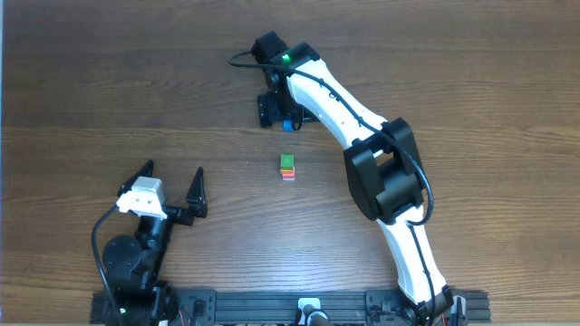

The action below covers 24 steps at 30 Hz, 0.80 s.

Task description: Stack Cubes

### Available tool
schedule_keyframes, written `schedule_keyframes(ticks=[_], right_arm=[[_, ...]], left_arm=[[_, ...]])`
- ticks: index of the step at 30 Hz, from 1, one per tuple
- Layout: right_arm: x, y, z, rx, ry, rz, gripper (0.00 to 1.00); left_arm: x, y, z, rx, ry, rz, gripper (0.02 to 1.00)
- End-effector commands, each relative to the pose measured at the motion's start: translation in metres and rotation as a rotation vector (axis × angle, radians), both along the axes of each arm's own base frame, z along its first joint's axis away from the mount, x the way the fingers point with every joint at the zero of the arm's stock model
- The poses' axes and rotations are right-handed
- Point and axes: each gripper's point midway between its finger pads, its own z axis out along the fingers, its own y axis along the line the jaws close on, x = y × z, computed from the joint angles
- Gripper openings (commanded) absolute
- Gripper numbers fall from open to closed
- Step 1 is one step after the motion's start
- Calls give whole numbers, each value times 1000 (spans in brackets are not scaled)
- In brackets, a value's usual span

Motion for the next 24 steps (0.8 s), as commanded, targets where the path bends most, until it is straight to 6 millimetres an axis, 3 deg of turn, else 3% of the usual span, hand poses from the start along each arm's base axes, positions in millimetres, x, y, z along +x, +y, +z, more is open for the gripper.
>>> schedule_keyframes(ticks=[1,6,12,24], right_arm=[[5,-1,-17,-6,20,-6,972],[5,-2,-21,-8,24,-9,958],[6,-3,-21,-9,26,-12,717],[4,0,-21,-2,27,-35,503]], left_arm=[[0,-1,-2,14,-2,-4,1000],[0,-1,-2,14,-2,-4,1000],[0,-1,-2,14,-2,-4,1000],[0,-1,-2,14,-2,-4,1000]])
